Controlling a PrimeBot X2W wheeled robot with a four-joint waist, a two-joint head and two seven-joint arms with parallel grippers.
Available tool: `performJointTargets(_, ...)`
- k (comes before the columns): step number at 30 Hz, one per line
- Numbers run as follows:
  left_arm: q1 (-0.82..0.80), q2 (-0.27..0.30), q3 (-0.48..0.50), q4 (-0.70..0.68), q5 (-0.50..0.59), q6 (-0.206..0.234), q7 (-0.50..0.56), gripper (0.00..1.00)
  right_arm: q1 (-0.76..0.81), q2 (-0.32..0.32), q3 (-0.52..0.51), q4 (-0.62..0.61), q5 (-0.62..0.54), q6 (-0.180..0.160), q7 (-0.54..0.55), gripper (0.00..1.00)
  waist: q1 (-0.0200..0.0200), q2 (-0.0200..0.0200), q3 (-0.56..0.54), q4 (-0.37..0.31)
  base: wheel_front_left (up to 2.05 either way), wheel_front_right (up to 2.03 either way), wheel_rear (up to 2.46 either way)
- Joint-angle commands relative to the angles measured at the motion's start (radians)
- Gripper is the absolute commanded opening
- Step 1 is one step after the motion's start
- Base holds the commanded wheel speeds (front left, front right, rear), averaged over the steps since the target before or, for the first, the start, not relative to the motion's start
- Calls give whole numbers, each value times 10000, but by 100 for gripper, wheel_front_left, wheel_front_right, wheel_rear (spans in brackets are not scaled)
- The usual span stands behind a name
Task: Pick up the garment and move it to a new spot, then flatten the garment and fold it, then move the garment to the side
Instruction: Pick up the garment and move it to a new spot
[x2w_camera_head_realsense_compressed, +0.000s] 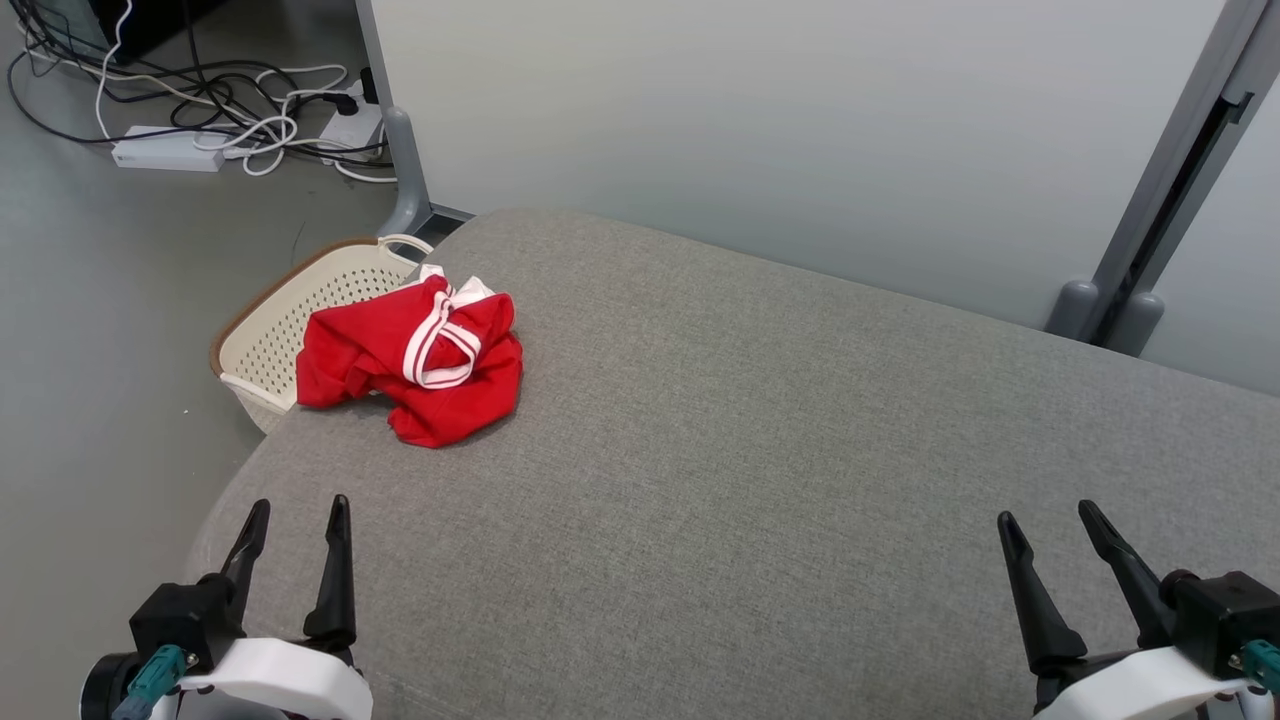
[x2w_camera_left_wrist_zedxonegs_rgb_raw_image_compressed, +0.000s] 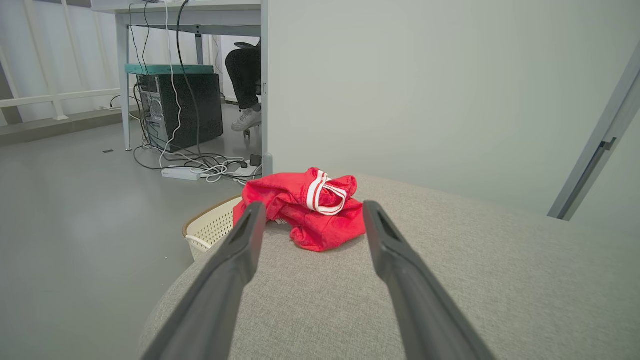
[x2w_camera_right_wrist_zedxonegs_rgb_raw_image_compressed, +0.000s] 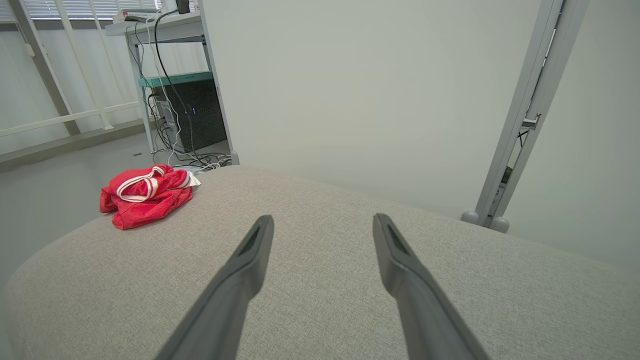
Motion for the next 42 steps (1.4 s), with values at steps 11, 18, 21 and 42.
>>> performJointTargets(11,-590,-225,89,116,39,7,-73,100,-177,-34,-194,-381,-331,2,276,100,0,0,503,79,0,0,0)
performJointTargets(18,-2047,-591,528,161,-119,23,-77,100,-903,-407,-149,-1042,-577,2,709,100,0,0,2042,-395,0,0,0)
performJointTargets(21,-2914,-759,870,426,-231,-84,-78,100,-1432,-711,-137,-1352,-703,2,818,100,0,0,2879,-741,0,0,0)
performJointTargets(42,-7814,-124,1593,8266,-1110,-1744,613,100,-3883,-1093,114,-1180,-338,2,-41,100,0,0,5944,-2629,0,0,0)
